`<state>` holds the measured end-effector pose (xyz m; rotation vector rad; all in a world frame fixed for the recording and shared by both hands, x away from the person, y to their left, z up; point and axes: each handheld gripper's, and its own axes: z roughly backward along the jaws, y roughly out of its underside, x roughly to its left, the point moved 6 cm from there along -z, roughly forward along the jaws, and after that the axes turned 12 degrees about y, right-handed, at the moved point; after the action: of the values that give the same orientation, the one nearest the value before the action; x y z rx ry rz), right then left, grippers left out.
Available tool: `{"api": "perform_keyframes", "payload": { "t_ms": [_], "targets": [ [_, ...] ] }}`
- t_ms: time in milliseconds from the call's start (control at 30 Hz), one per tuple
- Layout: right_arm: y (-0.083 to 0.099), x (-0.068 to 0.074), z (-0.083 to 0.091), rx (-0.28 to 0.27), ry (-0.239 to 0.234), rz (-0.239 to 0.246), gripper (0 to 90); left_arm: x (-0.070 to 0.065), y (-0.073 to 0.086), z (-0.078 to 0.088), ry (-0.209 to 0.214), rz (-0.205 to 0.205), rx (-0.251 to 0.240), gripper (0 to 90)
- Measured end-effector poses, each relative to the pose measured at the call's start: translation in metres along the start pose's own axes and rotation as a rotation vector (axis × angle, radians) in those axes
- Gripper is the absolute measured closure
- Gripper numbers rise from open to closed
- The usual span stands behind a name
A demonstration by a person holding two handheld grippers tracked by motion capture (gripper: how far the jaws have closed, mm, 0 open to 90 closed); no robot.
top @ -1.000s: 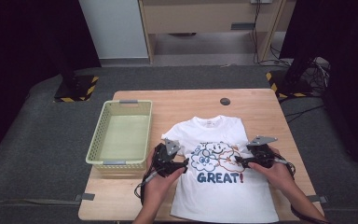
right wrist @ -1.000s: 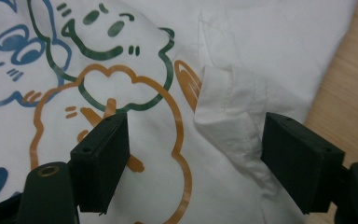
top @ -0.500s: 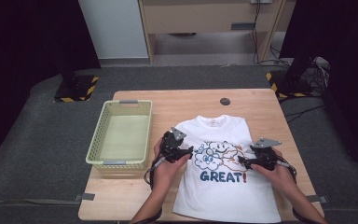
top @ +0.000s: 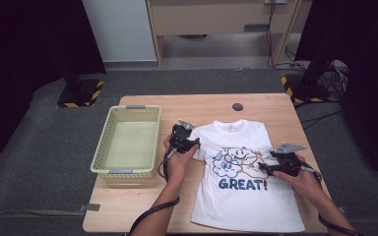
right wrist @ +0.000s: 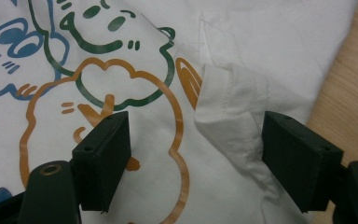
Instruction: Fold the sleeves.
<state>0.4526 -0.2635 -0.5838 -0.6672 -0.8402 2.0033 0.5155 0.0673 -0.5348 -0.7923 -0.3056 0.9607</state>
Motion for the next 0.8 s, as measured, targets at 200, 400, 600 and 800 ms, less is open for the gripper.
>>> {"api": "perform_keyframes", "payload": {
  "t_ms": [200, 400, 600, 800],
  "targets": [
    [0.0, -0.001, 0.0, -0.004, -0.008, 0.009, 25.3, 0.014, 0.008, -0.01, -0.033, 0.05, 0.005, 42.9],
    [0.0, -0.001, 0.0, -0.003, -0.007, 0.007, 25.3, 0.024, 0.016, -0.021, -0.051, 0.06, 0.022, 41.3],
    [0.0, -0.001, 0.0, -0.003, -0.008, 0.007, 25.4, 0.029, 0.023, -0.026, -0.051, 0.079, 0.022, 37.7],
    [0.0, -0.001, 0.0, -0.003, -0.009, 0.007, 25.4, 0.03, 0.023, -0.027, -0.037, 0.1, 0.035, 35.1]
  ]
}}
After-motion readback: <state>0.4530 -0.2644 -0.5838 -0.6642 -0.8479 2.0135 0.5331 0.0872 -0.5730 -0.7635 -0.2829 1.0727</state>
